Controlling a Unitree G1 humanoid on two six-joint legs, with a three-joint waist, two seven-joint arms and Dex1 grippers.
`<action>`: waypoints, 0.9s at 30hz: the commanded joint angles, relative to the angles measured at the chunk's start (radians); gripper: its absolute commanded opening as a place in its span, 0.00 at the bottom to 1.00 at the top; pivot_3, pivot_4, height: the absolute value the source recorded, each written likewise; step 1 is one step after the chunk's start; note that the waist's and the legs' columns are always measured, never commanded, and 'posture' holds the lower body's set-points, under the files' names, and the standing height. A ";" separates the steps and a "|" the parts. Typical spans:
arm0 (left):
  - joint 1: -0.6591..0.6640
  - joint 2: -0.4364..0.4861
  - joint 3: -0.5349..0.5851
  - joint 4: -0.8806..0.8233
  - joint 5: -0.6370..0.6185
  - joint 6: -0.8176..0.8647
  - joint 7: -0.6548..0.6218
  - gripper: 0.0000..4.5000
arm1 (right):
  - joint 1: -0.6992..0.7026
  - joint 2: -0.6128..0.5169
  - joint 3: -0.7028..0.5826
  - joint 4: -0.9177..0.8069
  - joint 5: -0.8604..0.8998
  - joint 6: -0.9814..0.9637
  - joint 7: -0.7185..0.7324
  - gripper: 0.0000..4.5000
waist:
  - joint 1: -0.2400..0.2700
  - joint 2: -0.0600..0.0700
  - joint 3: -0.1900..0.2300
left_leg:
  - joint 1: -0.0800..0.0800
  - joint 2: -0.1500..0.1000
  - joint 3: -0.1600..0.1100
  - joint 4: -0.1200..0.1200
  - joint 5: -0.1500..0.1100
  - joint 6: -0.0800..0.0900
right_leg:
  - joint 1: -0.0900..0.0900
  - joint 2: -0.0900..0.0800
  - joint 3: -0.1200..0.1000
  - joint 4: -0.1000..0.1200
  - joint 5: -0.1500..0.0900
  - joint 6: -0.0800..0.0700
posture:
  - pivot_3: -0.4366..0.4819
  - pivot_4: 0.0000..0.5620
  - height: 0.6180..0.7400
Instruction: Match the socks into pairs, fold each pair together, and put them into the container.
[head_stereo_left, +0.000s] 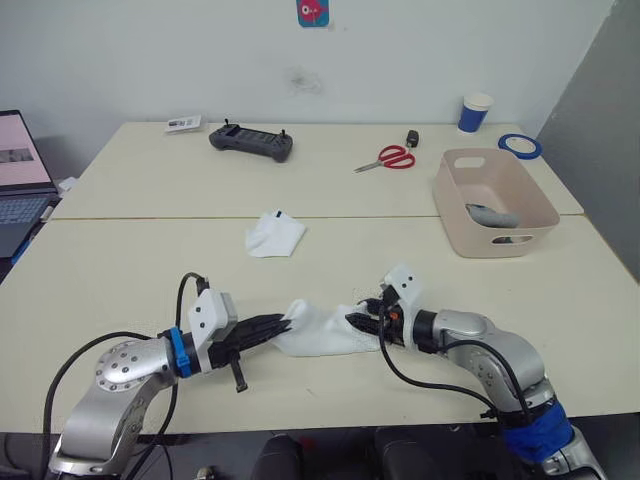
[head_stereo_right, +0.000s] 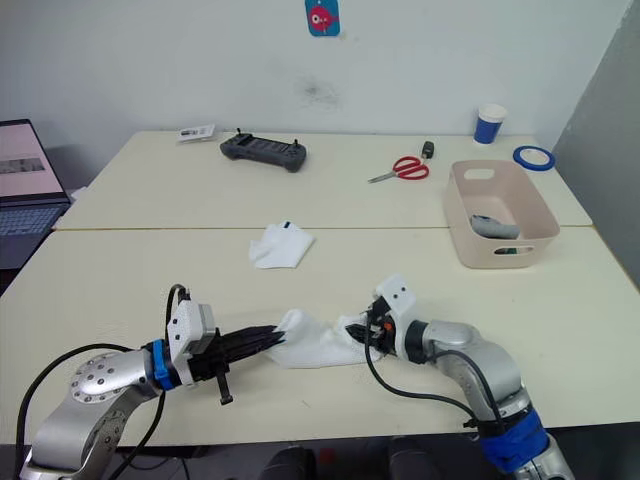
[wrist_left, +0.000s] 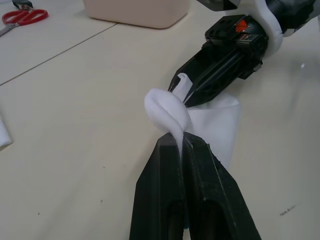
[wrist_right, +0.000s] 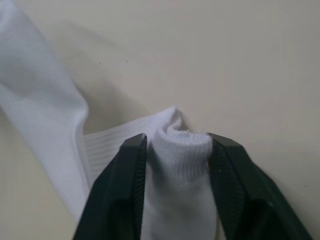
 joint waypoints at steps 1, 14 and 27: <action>-0.014 0.014 0.013 -0.016 0.017 -0.082 -0.017 0.00 | 0.002 0.007 -0.024 -0.048 0.012 -0.024 -0.005 0.12 | 0.000 0.000 0.000 | 0.000 0.000 0.000 0.000 0.000 0.000 | 0.000 0.000 0.000 0.000 0.000 0.000 | 0.48 0.27 1.00; -0.218 0.026 -0.142 0.426 0.173 -0.778 -0.304 0.00 | 0.199 0.103 -0.149 -0.274 -0.054 -0.023 -0.288 0.00 | 0.001 0.000 0.000 | 0.000 0.000 0.001 -0.001 0.000 0.000 | -0.001 0.000 0.000 0.000 -0.001 -0.001 | 0.48 0.27 1.00; -0.152 0.104 -0.097 0.438 0.071 -0.533 -0.248 0.49 | 0.296 0.144 -0.126 -0.331 -0.073 0.010 -0.360 0.63 | -0.005 0.000 0.000 | 0.000 0.001 0.000 -0.001 0.000 0.000 | -0.001 0.001 0.000 0.001 -0.001 -0.001 | 0.48 0.27 1.00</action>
